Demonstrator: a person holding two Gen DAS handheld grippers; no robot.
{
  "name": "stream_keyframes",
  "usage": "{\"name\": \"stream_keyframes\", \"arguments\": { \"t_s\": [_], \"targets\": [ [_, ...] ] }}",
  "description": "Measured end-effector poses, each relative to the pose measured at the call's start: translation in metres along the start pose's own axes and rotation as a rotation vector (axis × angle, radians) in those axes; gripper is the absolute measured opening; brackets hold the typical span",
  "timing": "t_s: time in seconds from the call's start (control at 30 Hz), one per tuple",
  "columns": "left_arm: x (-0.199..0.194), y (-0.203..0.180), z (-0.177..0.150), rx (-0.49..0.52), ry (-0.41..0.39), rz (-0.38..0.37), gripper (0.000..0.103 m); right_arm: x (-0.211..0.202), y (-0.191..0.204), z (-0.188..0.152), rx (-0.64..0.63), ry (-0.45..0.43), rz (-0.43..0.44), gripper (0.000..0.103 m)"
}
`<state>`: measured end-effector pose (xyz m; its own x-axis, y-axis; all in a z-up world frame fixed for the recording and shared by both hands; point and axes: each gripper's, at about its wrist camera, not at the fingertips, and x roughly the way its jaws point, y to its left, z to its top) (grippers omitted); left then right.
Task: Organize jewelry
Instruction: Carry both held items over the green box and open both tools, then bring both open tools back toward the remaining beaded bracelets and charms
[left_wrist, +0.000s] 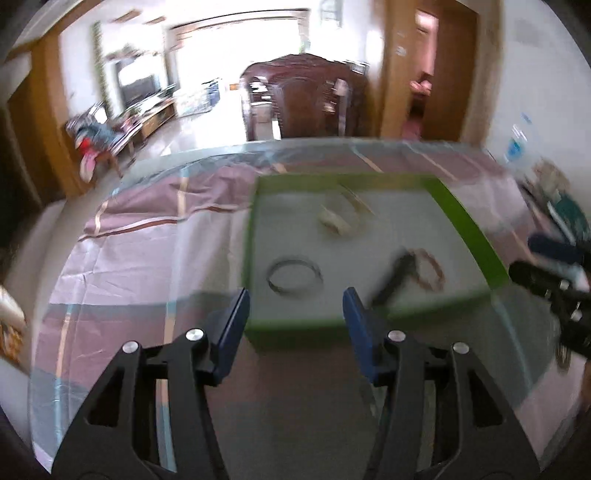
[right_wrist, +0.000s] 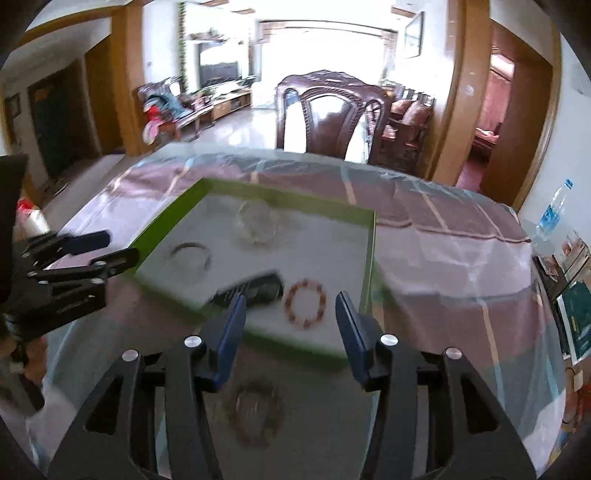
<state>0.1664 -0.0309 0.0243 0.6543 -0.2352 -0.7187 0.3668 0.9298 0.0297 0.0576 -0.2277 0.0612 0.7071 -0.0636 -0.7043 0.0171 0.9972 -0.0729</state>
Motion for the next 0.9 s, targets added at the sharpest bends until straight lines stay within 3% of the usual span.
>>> {"name": "stream_keyframes", "arguments": {
  "t_s": [0.13, 0.33, 0.4, 0.63, 0.77, 0.9],
  "targets": [
    [0.002, -0.03, -0.039, 0.101, 0.101, -0.045, 0.053, 0.006, 0.007, -0.045, -0.031, 0.1, -0.018, 0.05],
    [0.025, -0.039, -0.072, 0.086, 0.181, -0.059, 0.053, 0.047, 0.003, -0.08, 0.01, 0.137, -0.087, 0.048],
    [0.031, -0.038, -0.08, 0.077, 0.182, -0.054, 0.053, 0.061, 0.008, -0.085, -0.022, 0.159, -0.108, 0.048],
    [0.035, -0.035, -0.087, 0.071, 0.16, -0.072, 0.059, 0.055, 0.043, -0.099, -0.228, 0.167, -0.053, 0.048],
    [0.031, -0.036, -0.089, 0.077, 0.135, -0.106, 0.06, 0.048, 0.053, -0.105, -0.272, 0.221, 0.11, 0.048],
    [0.025, -0.047, -0.091, 0.121, 0.115, -0.145, 0.062, 0.049, 0.049, -0.102, -0.251, 0.206, 0.069, 0.049]
  ]
}}
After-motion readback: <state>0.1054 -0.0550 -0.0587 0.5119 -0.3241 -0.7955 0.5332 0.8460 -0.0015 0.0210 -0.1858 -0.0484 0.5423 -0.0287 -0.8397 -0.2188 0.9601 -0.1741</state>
